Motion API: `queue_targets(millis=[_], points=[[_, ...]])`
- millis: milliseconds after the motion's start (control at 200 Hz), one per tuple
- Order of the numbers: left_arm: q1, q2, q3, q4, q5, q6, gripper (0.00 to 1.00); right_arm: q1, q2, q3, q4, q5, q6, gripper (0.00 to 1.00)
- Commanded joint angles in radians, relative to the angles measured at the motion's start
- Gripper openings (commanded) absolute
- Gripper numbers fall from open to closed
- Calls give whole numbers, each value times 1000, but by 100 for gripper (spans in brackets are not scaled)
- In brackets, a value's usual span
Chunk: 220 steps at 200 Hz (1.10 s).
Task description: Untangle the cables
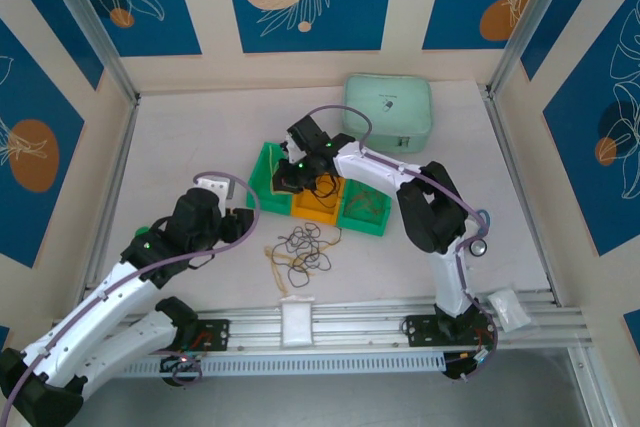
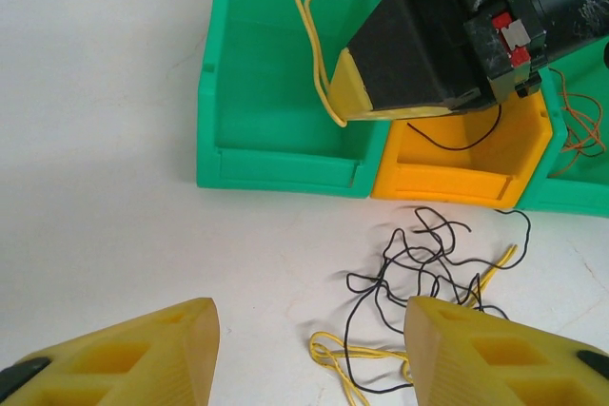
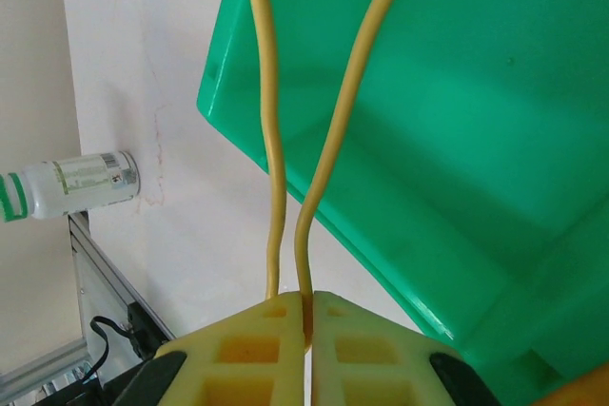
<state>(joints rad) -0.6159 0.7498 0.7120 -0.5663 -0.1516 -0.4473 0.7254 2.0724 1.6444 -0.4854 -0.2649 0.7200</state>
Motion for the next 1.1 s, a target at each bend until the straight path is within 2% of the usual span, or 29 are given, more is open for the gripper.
queue_targets(millis=[0, 425, 745, 935, 1035, 1095], points=[[15, 5, 23, -15, -16, 21, 54, 4, 15, 39, -5, -32, 19, 10], [25, 21, 0, 5, 0, 22, 54, -4, 56, 74, -32, -33, 10, 13], [36, 23, -24, 6, 14, 19, 54, 20, 79, 124, -116, 35, -33, 18], [38, 51, -26, 34, 110, 50, 51, 29, -55, 23, -69, 81, -95, 17], [36, 84, -32, 51, 194, 78, 49, 24, -138, -25, -136, 117, -148, 17], [32, 107, -37, 49, 225, 84, 43, 23, -181, -51, -200, 149, -194, 17]])
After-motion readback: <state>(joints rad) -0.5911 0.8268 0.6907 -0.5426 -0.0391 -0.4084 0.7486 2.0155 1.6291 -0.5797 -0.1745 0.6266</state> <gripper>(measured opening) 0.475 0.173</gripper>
